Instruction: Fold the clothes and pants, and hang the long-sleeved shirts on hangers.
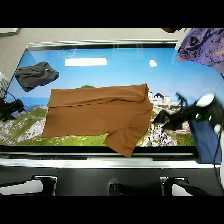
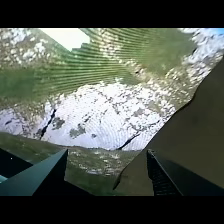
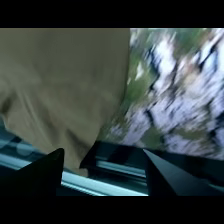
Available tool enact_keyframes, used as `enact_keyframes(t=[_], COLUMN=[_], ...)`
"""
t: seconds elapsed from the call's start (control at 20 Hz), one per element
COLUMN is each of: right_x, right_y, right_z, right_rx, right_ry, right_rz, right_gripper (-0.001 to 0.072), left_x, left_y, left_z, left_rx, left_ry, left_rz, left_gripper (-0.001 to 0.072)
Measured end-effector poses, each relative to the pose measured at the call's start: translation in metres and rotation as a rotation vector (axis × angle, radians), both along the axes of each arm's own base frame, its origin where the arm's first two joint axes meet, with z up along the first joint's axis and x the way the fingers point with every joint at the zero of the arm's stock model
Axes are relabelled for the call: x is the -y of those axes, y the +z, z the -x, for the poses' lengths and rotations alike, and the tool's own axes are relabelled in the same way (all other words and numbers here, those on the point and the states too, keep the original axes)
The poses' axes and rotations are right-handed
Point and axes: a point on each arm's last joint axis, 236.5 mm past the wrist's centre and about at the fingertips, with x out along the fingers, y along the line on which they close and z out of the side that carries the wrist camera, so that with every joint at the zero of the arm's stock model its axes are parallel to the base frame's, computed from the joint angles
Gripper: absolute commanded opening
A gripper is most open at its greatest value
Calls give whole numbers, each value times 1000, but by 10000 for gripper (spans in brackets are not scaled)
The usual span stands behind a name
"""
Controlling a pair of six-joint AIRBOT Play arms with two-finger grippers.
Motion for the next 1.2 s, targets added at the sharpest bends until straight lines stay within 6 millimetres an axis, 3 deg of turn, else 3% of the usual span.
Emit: enact_keyframes(t=[0.2, 0.4, 0.6, 0.65, 0.75, 0.8, 1.0, 1.2], right_x=[-49, -85, -105, -108, -111, -113, -116, -117], right_y=[-35, -52, -64, -67, -71, -72, -74, -74], right_z=[58, 79, 78, 76, 70, 68, 63, 61], right_rx=[-49, -43, -31, -28, -26, -24, -21, -18], right_ry=[4, 33, 2, -10, -42, -58, -86, -96], right_rz=[-80, -90, -78, -78, -81, -85, -93, -96], right_gripper=[554, 549, 410, 333, 87, 29, 29, 30], left_x=[5, 6, 6, 7, 8, 9, 13, 34], left_y=[-8, -10, -11, -11, -12, -13, -28, -53], left_z=[15, 20, 21, 21, 24, 25, 38, 63], left_rx=[-25, -35, -37, -38, -46, -48, -5, 57], left_ry=[8, 10, 11, 11, 15, 17, 45, 119], left_rz=[15, 19, 20, 20, 28, 35, 149, 396], left_gripper=[568, 569, 567, 567, 567, 567, 568, 567])
